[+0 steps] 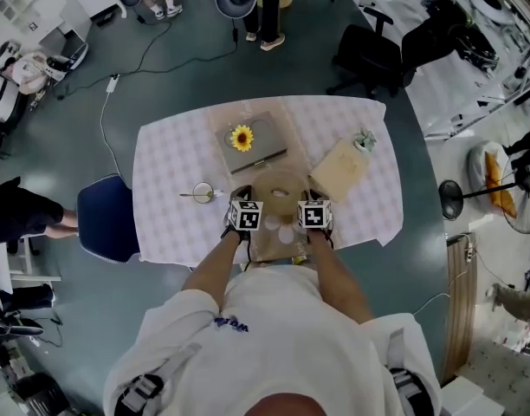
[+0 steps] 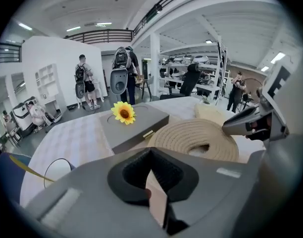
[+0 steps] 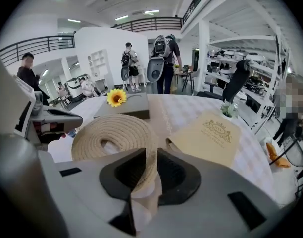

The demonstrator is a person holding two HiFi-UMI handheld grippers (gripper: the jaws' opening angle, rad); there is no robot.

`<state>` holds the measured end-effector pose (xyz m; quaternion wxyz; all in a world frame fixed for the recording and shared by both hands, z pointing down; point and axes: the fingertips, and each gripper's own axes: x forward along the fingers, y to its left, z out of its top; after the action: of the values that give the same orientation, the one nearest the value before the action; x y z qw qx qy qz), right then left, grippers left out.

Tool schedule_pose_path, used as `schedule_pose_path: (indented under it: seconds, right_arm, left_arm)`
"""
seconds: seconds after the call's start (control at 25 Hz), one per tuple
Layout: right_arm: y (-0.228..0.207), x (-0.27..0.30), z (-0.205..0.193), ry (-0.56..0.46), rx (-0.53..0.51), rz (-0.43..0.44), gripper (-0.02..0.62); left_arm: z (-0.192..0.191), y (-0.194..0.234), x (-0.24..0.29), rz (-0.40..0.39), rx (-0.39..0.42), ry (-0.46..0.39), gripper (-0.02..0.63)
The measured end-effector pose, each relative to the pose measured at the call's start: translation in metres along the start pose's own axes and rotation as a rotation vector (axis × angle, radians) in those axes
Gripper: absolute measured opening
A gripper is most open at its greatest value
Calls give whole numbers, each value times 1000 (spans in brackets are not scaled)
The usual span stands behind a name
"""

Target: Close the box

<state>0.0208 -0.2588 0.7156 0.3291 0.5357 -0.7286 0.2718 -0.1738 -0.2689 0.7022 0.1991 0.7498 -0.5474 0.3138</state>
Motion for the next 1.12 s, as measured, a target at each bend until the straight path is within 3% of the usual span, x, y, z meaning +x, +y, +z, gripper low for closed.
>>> schedule_pose_path:
  seconds: [0.36,0.56,0.72,1.12]
  right_arm:
    - [-12,-26,47,-207,3,-24,72]
    - [-14,-50,81,-336,11,-21,71]
    - [-11,-81,99,-431,8,-21,71]
    - [-13,-184,169,-712,26,-3,71]
  left_arm:
    - [30,10,-21,3,19,-135,0]
    - [59,18,-45,20,-10,-230,0]
    - [95,22,-75,25,-9,-337,0]
    - [165,45,-144,63,-9,-511,0]
